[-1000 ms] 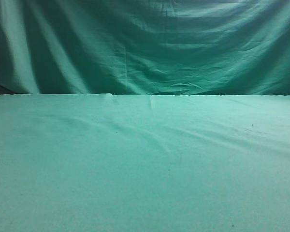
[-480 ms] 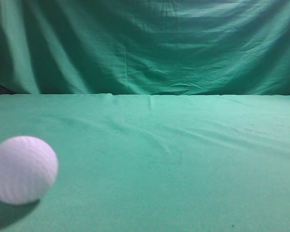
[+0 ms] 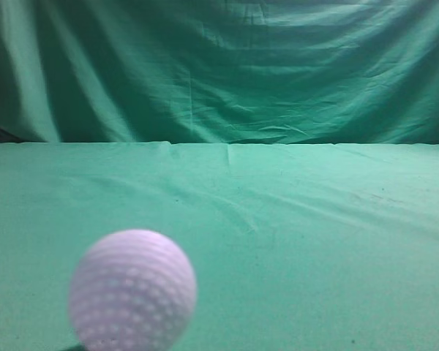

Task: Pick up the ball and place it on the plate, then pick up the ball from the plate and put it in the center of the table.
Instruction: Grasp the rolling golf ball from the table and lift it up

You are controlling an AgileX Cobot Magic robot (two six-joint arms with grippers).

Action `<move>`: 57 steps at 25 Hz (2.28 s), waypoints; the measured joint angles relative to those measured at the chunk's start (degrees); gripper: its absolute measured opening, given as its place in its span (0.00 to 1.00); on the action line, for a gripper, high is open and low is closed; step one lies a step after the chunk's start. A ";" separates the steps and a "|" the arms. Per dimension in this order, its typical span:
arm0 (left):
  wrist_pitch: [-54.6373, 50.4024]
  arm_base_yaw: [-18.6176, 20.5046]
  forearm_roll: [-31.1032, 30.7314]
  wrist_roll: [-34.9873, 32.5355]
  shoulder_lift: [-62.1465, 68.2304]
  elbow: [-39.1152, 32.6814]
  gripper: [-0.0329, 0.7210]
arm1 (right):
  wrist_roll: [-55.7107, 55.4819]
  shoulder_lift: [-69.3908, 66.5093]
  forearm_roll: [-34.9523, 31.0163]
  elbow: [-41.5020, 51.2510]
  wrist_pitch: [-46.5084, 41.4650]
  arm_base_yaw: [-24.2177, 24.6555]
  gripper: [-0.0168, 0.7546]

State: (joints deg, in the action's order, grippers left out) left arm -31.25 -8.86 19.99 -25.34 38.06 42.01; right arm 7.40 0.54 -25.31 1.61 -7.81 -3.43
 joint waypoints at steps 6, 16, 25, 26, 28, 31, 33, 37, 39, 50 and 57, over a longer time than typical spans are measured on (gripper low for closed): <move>1.42 0.00 3.42 -0.13 -4.87 -5.51 0.04 | 1.47 -1.49 -0.29 -7.00 -7.25 0.00 0.02; 1.70 0.00 5.94 -2.84 -5.87 -8.85 0.04 | 6.41 -18.88 0.17 -21.05 -15.79 0.00 0.02; 1.70 0.00 7.58 -7.08 -6.48 -8.85 0.04 | 24.65 -32.35 1.73 -33.05 -31.04 -5.34 0.02; 1.70 0.00 7.58 -7.18 -6.62 -8.85 0.04 | 24.79 -34.91 2.19 -34.79 -33.90 -6.85 0.02; 1.61 0.00 7.58 -7.18 -7.49 -8.85 0.04 | 25.04 -40.56 2.78 -38.70 -38.88 -10.55 0.02; 0.62 0.00 7.72 -7.18 -10.41 -8.85 0.04 | 25.14 -47.46 3.48 -42.32 -41.35 -16.98 0.02; -0.99 0.00 7.72 -7.18 -12.49 -8.85 0.04 | 25.14 -51.04 3.94 -43.35 -41.11 -22.43 0.02; -3.98 0.00 7.53 -6.50 -15.31 -8.85 0.04 | 25.17 -58.58 5.27 -43.76 -39.88 -33.84 0.02; -5.51 0.00 6.50 -5.17 -15.87 -8.85 0.04 | 25.17 -61.99 5.65 -43.76 -38.38 -38.40 0.02; -7.27 0.00 1.50 -0.99 -16.09 -8.85 0.04 | 28.39 -76.94 6.05 -43.85 -32.93 -52.03 0.65; -7.27 0.00 1.50 -0.55 -16.09 -8.85 0.04 | 28.51 -83.05 6.05 -43.89 -28.50 -52.65 0.86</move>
State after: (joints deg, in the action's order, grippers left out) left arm -38.52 -8.86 21.49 -25.89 21.97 33.16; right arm 35.92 -82.52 -19.26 -42.28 -36.30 -56.08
